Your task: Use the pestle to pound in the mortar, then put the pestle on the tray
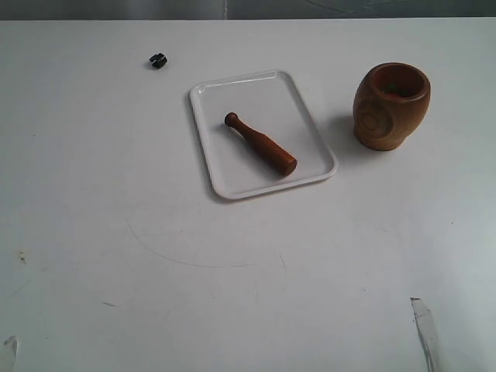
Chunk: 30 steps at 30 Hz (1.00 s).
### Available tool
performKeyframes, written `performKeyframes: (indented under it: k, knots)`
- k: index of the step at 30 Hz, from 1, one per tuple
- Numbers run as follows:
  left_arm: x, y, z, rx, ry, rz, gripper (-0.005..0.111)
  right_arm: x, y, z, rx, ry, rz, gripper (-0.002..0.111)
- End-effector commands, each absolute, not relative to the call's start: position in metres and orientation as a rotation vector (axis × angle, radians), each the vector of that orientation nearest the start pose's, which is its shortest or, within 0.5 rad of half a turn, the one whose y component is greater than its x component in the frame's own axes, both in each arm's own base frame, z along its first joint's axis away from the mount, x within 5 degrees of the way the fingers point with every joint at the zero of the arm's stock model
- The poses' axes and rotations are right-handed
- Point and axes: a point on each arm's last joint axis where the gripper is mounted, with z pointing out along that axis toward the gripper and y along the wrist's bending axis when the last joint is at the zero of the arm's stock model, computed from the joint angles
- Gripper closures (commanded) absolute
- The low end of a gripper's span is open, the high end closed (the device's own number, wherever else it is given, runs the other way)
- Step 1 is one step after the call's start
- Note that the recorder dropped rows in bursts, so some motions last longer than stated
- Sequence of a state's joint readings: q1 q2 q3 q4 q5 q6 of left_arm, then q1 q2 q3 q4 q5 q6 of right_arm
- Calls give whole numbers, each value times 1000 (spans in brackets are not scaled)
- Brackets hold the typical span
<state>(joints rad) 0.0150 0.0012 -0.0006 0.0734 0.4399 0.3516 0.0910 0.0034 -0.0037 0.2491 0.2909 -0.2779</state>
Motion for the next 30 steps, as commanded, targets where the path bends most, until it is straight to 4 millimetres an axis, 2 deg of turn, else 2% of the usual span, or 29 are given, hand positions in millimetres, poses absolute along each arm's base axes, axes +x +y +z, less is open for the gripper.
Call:
performKeyframes:
  k: [1, 12, 30]
  knots:
    - [51, 3, 174, 361, 1897, 302, 107, 53, 8, 184, -126, 1802, 53, 108]
    - [51, 3, 174, 361, 1897, 302, 107, 52, 12, 182, -204, 1813, 92, 108]
    - [51, 3, 174, 361, 1897, 302, 107, 52, 12, 183, -203, 1809, 91, 108]
